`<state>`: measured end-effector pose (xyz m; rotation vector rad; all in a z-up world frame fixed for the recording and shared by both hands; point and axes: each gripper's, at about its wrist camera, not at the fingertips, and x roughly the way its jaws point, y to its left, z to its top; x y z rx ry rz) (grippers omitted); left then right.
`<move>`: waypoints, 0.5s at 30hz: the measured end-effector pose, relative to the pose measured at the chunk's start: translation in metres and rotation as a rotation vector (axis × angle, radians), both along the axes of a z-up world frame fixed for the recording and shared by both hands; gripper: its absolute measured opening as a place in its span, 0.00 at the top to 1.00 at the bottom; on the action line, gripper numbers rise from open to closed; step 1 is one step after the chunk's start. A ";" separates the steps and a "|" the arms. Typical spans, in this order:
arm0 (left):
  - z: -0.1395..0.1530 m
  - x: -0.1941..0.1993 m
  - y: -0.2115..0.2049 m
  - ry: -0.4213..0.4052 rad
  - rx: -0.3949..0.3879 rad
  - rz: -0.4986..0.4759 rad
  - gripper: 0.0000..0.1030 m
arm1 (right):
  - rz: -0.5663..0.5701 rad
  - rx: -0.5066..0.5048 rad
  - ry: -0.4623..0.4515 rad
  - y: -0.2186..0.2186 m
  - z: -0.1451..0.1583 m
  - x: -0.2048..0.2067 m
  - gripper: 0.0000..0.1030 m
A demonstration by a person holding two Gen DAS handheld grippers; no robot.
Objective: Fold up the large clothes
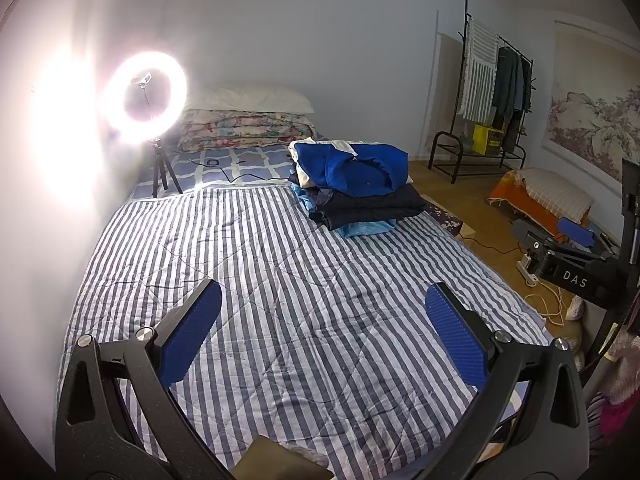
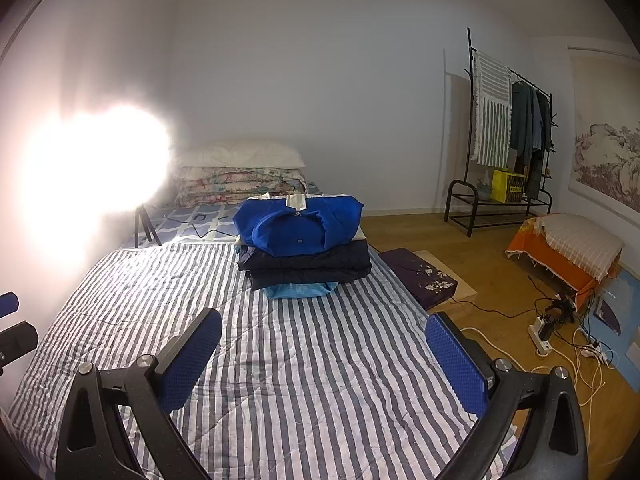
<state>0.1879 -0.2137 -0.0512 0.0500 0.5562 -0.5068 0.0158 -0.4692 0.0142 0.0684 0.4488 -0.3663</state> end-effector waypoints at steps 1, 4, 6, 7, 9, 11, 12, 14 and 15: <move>-0.001 0.000 0.000 0.000 0.001 0.001 0.00 | 0.000 0.001 -0.001 0.000 0.000 0.000 0.00; -0.002 0.000 0.000 0.000 0.005 0.002 0.00 | -0.001 0.001 -0.002 -0.001 0.000 -0.001 0.00; -0.003 0.001 0.000 -0.002 0.008 0.001 0.00 | 0.000 0.002 -0.001 -0.001 0.000 -0.001 0.00; -0.003 0.001 0.000 -0.002 0.007 0.001 0.00 | 0.000 0.002 -0.002 -0.001 0.000 -0.001 0.00; -0.002 0.000 0.000 -0.002 0.007 0.002 0.00 | 0.001 0.001 -0.001 -0.001 -0.001 0.000 0.00; -0.003 0.001 0.000 -0.005 0.008 0.002 0.00 | 0.000 0.002 0.001 -0.001 -0.001 -0.001 0.00; -0.003 0.002 0.000 -0.006 0.008 0.003 0.00 | -0.001 0.003 0.002 -0.001 -0.001 -0.001 0.00; -0.003 0.003 0.001 -0.006 0.009 0.004 0.00 | -0.001 0.004 0.003 0.000 -0.001 -0.002 0.00; -0.003 0.004 0.002 -0.007 0.009 0.005 0.00 | 0.000 0.004 0.004 0.000 -0.001 -0.002 0.00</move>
